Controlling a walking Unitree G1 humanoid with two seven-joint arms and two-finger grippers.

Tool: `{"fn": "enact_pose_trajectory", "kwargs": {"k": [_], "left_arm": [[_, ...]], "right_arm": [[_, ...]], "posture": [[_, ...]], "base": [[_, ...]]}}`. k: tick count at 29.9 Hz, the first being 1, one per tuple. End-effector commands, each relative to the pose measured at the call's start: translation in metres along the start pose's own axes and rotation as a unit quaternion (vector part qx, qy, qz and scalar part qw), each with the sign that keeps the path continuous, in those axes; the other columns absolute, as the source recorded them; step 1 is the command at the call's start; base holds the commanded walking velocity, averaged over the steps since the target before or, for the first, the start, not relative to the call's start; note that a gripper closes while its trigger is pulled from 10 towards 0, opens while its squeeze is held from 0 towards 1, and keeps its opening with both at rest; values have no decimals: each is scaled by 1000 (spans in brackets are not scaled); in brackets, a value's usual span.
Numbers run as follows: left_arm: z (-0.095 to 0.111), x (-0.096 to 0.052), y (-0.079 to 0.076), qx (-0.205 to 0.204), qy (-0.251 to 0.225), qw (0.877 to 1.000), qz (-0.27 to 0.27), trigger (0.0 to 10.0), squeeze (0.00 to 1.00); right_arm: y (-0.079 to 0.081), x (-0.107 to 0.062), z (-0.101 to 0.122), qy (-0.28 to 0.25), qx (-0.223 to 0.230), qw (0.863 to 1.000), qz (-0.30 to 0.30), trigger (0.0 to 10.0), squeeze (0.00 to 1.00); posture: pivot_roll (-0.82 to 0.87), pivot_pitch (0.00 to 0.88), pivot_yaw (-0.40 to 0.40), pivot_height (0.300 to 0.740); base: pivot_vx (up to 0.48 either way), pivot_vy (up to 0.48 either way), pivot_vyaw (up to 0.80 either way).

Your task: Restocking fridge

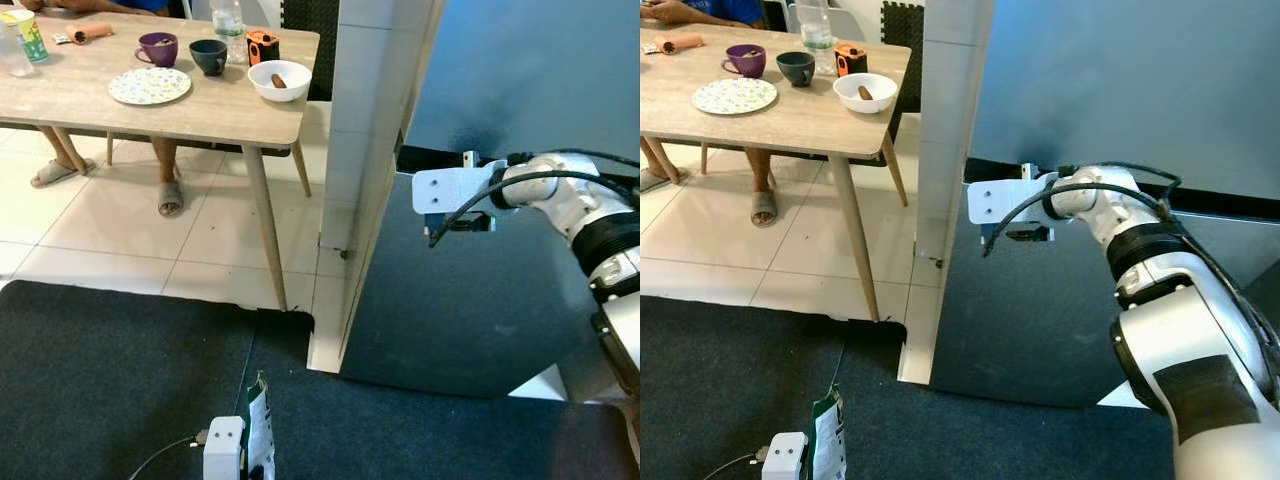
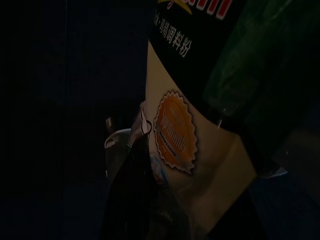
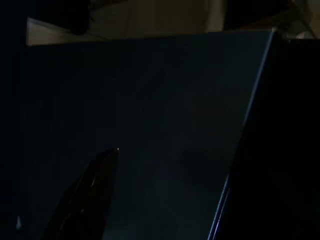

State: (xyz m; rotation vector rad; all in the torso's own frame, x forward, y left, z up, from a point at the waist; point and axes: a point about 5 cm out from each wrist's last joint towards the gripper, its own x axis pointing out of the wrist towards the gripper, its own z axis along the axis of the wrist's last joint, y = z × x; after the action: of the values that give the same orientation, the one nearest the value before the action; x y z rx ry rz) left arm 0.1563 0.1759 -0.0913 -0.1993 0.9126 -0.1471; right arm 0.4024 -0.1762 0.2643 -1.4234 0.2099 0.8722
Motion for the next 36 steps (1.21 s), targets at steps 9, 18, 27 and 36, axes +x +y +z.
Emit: {"fn": "enact_pose_trajectory", "kwargs": {"k": [9, 18, 27, 36], "left_arm": [[-28, -6, -5, -23, 48, 999, -3, 10000, 0], [-26, -5, -5, -21, 46, 999, -4, 10000, 0], [-23, -3, -7, -16, 46, 999, -9, 10000, 0], [-20, -2, -9, -12, 43, 999, -13, 10000, 0]], "right_arm": [[43, 6, -5, -36, 9, 977, 212, 10000, 0], [15, -23, 28, -242, 82, 945, 205, 10000, 0], [-11, -76, 72, -519, 121, 830, 166, 10000, 0], [-25, -45, 67, -435, 124, 888, 87, 10000, 0]], "posture": [[-62, 136, -115, 740], [-59, 126, -109, 740], [-65, 110, -106, 740], [-59, 98, -108, 740]], "base": [[0, 0, 0], [0, 0, 0], [0, 0, 0], [0, 0, 0]]}}
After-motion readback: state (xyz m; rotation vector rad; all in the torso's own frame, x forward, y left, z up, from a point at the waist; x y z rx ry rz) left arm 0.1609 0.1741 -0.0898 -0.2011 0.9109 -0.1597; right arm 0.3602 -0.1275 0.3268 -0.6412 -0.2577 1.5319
